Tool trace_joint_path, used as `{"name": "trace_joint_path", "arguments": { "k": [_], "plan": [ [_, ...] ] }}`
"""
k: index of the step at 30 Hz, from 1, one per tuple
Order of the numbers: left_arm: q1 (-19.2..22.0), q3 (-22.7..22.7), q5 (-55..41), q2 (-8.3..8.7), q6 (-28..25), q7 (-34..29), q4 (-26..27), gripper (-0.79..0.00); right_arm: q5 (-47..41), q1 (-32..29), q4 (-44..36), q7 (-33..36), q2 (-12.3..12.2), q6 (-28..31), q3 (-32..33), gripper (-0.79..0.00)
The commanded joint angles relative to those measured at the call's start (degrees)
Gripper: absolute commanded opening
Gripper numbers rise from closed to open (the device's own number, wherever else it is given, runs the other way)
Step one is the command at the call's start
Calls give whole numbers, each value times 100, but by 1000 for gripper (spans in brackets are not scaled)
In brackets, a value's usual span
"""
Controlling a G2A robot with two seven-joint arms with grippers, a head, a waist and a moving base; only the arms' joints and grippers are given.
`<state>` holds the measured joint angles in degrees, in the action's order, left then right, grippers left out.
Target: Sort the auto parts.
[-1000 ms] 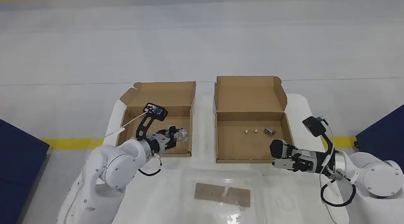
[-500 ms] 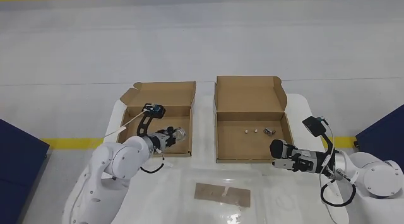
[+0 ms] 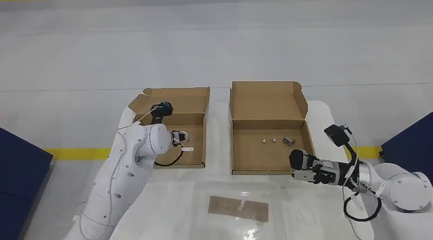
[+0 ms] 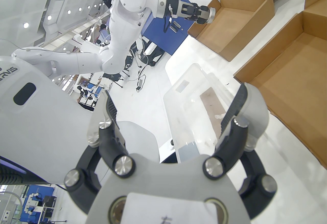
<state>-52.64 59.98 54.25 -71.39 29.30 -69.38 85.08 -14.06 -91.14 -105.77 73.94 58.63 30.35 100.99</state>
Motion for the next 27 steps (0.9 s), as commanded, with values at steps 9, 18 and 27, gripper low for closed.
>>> {"name": "trace_joint_path", "arguments": {
  "k": [9, 18, 27],
  "plan": [
    [-7, -5, -7, -4, 21, 46, -62, -785, 0, 0, 0, 0, 0, 0, 0, 0],
    [825, -406, -120, -274, 725, 164, -1592, -785, 0, 0, 0, 0, 0, 0, 0, 0],
    [2004, -1228, -904, -904, 1213, 652, -3937, -785, 0, 0, 0, 0, 0, 0, 0, 0]
  ]
}}
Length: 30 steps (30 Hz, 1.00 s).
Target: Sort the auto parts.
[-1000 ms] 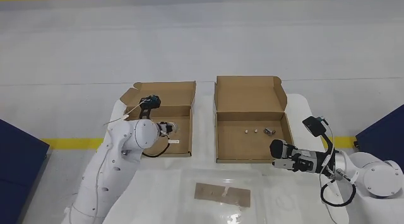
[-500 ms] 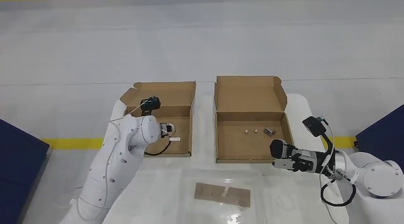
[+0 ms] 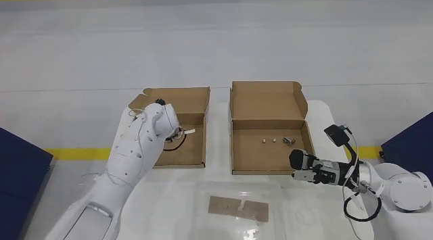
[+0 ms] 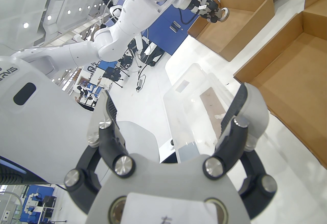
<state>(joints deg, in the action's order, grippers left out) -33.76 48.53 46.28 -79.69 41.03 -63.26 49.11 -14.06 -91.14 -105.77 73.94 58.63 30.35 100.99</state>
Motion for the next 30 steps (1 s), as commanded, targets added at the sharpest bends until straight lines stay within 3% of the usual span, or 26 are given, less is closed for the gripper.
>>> {"name": "trace_joint_path", "arguments": {
  "k": [1, 6, 20, 30],
  "plan": [
    [224, -146, -245, -149, 36, 37, -542, -785, 0, 0, 0, 0, 0, 0, 0, 0],
    [605, -404, -668, -458, 138, 139, -1531, -785, 0, 0, 0, 0, 0, 0, 0, 0],
    [599, -291, -787, -441, -6, -5, -1802, -785, 0, 0, 0, 0, 0, 0, 0, 0],
    [808, -500, -867, -671, -61, -60, -2403, -785, 0, 0, 0, 0, 0, 0, 0, 0]
  ]
}}
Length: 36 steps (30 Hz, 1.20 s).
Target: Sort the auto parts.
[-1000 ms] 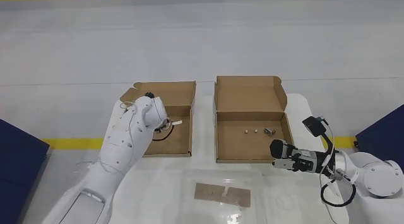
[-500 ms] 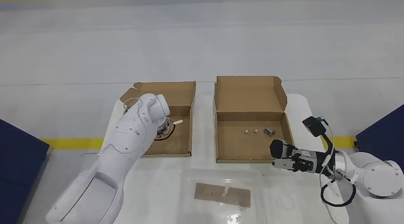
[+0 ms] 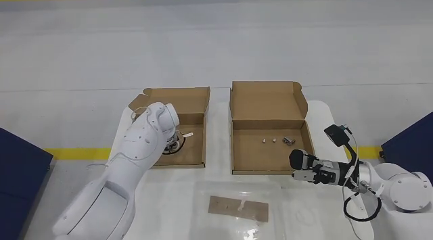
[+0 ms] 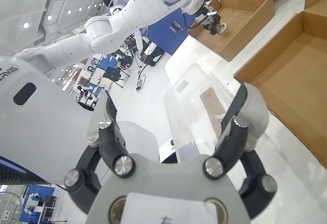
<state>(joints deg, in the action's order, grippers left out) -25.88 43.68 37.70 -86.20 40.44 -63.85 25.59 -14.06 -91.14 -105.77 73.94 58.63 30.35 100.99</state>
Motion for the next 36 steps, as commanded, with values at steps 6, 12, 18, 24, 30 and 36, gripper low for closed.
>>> {"name": "trace_joint_path", "arguments": {
  "k": [6, 12, 18, 24, 30, 36],
  "plan": [
    [110, -60, -85, -137, 4, 4, -305, -785, 0, 0, 0, 0, 0, 0, 0, 0],
    [159, -82, -136, -231, -3, 34, -510, -785, 0, 0, 0, 0, 0, 0, 0, 0],
    [203, -38, -254, -299, -81, 155, -699, -785, 0, 0, 0, 0, 0, 0, 0, 0],
    [247, -14, -317, -355, -147, 220, -856, -693, 0, 0, 0, 0, 0, 0, 0, 0],
    [293, 15, -361, -394, -203, 280, -986, -622, 0, 0, 0, 0, 0, 0, 0, 0],
    [380, 68, -405, -401, -229, 310, -1095, -326, 0, 0, 0, 0, 0, 0, 0, 0]
  ]
}}
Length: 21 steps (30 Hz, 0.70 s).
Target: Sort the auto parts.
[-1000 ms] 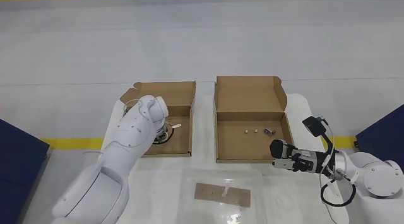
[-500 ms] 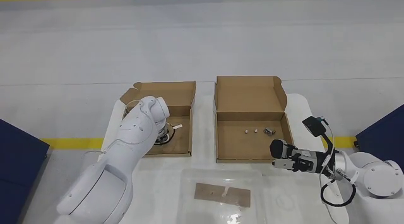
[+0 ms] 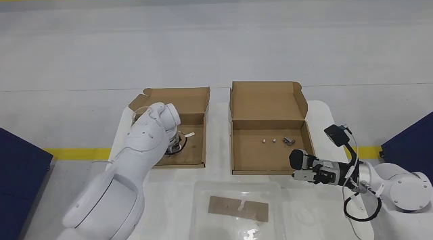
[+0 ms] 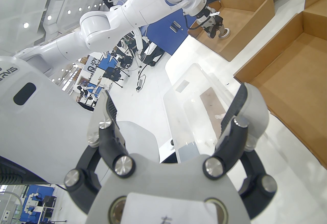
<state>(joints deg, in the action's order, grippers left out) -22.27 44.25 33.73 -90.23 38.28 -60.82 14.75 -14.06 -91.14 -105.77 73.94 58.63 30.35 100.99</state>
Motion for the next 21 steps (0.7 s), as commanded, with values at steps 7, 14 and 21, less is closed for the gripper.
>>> {"name": "trace_joint_path", "arguments": {
  "k": [7, 14, 21],
  "plan": [
    [117, 84, -15, 48, -99, 31, 5, 0, 0, 0, 0, 0, 0, 0, 0, 0],
    [176, 369, -319, 220, -566, -129, 217, 0, 0, 0, 0, 0, 0, 0, 0, 0],
    [10, 783, -595, 566, -1240, -538, 820, 0, 0, 0, 0, 0, 0, 0, 0, 0]
  ]
}}
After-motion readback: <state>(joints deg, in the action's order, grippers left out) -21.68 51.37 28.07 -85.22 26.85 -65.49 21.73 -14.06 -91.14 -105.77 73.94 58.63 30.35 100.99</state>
